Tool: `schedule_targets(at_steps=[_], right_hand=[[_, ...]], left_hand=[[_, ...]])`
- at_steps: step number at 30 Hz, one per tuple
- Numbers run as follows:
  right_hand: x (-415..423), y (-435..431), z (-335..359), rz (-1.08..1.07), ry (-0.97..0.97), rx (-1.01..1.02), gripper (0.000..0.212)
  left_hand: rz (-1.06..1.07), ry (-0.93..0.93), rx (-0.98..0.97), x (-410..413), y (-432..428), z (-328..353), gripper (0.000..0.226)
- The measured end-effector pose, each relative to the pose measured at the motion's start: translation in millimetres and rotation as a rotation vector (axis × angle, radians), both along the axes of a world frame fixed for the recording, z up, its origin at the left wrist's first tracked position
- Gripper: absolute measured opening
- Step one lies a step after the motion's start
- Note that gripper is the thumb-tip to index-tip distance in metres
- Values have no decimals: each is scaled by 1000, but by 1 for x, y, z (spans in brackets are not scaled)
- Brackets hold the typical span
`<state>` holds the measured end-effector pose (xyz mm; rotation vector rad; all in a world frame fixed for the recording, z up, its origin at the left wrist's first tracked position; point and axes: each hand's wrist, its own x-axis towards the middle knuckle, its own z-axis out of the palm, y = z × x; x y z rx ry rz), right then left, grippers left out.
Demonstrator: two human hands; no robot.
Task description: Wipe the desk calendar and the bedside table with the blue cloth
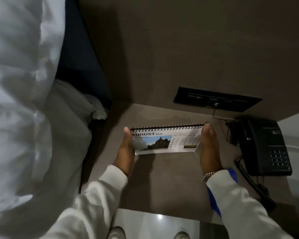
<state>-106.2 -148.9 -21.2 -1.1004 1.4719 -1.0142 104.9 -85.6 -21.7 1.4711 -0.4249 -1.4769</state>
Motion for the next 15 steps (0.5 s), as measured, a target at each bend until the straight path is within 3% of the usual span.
schedule_targets(at_steps=[3,5,7,9,13,15], right_hand=[[9,-19,-1,15,-42,-22,39],[17,-32,-5,1,-60,-58,43],[27,-42,-7,2,-40,-78,62],[44,-43,-9,-14,9,-103,73],[37,-54,11,-119,95,-153,59],[35,-52,9,-156,144,-136,53]], left_hand=[[-84,-96,21,26,-32,7,93],[-88,-107,-19,38,-55,6,91],[-100,-56,-23,48,-72,6,88],[-102,10,-61,59,-84,9,73],[-83,-40,-72,53,-105,19,80],[-68,-157,-17,52,-101,17,81]])
